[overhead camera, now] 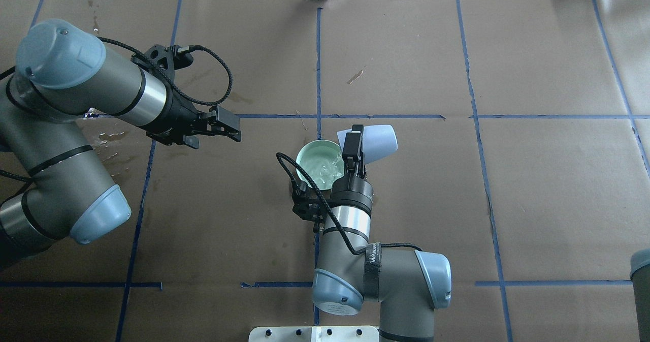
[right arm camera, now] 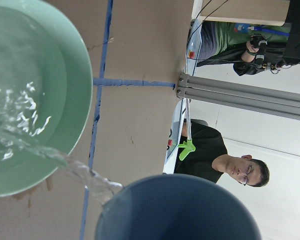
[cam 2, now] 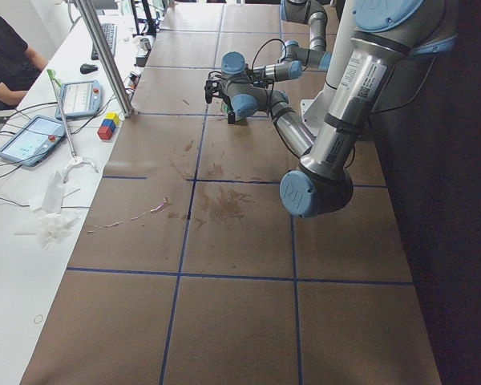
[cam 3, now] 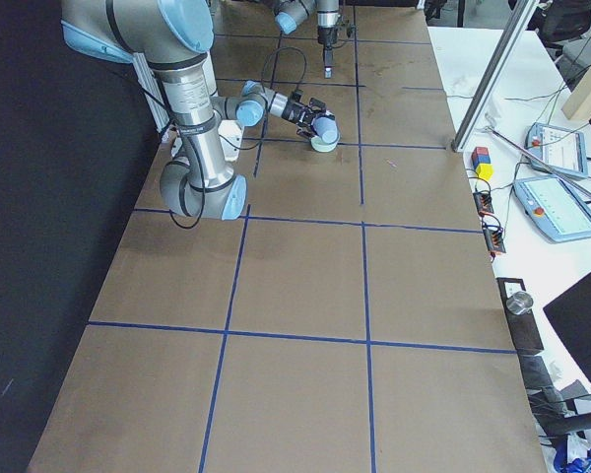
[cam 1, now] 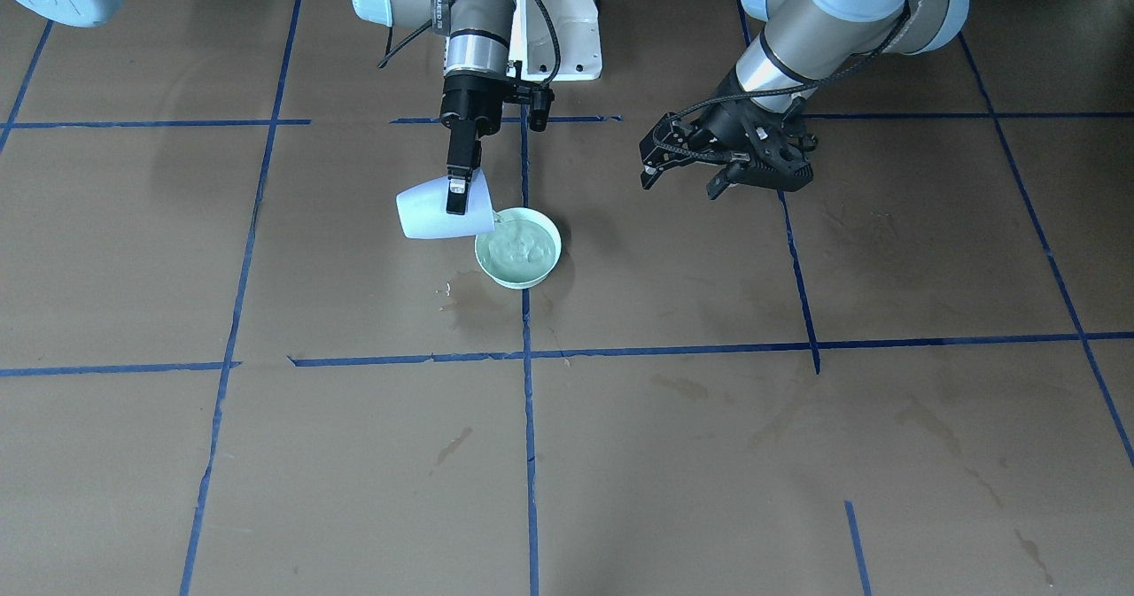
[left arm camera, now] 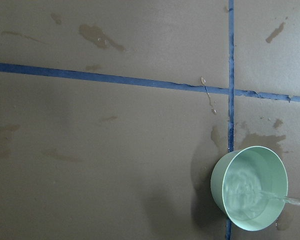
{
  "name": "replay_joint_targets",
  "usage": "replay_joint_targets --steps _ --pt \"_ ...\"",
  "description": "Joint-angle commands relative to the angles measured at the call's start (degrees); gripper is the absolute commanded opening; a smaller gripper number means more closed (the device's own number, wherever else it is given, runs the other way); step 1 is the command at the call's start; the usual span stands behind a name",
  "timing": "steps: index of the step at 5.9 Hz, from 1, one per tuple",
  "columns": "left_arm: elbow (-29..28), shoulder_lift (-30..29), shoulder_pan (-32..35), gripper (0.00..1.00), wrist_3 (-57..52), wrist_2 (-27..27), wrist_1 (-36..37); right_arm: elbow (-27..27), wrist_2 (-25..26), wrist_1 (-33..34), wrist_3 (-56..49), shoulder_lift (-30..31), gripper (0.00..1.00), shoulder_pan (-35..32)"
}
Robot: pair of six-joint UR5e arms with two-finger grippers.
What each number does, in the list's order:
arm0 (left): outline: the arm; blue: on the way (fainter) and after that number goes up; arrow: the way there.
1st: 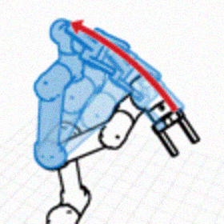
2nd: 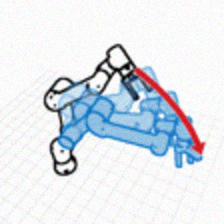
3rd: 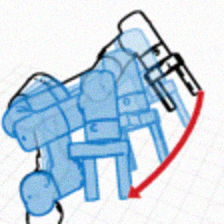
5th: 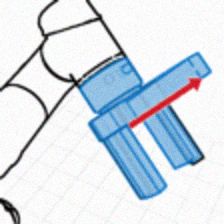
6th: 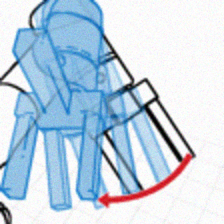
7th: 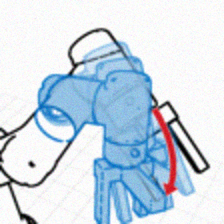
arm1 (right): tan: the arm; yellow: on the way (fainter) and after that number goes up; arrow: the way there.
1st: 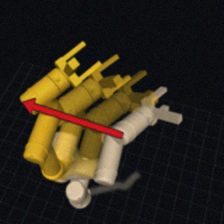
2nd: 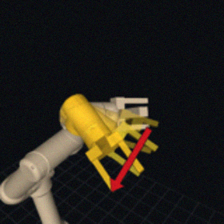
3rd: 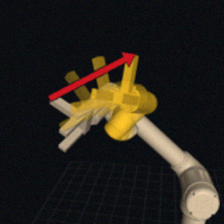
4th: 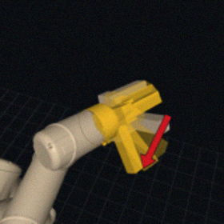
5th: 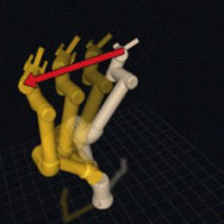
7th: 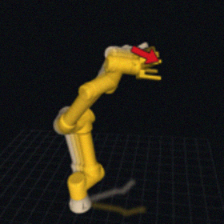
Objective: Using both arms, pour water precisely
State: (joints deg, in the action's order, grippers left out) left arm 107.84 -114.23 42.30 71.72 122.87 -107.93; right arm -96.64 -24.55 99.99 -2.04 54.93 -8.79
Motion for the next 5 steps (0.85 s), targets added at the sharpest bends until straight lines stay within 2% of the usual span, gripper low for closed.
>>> replay_joint_targets --steps 1,4,5 --pt "0.0 0.0 0.0 1.00 0.0 0.0 0.0 -0.1 0.1 1.4 -5.6 -0.4 0.17 0.0" --pt "0.0 0.0 0.0 1.00 0.0 0.0 0.0 -1.5 -0.1 0.9 -6.8 -0.3 0.17 -0.4" --pt "0.0 0.0 0.0 1.00 0.0 0.0 0.0 -4.5 -0.9 0.9 -3.0 -0.1 0.17 -0.6"
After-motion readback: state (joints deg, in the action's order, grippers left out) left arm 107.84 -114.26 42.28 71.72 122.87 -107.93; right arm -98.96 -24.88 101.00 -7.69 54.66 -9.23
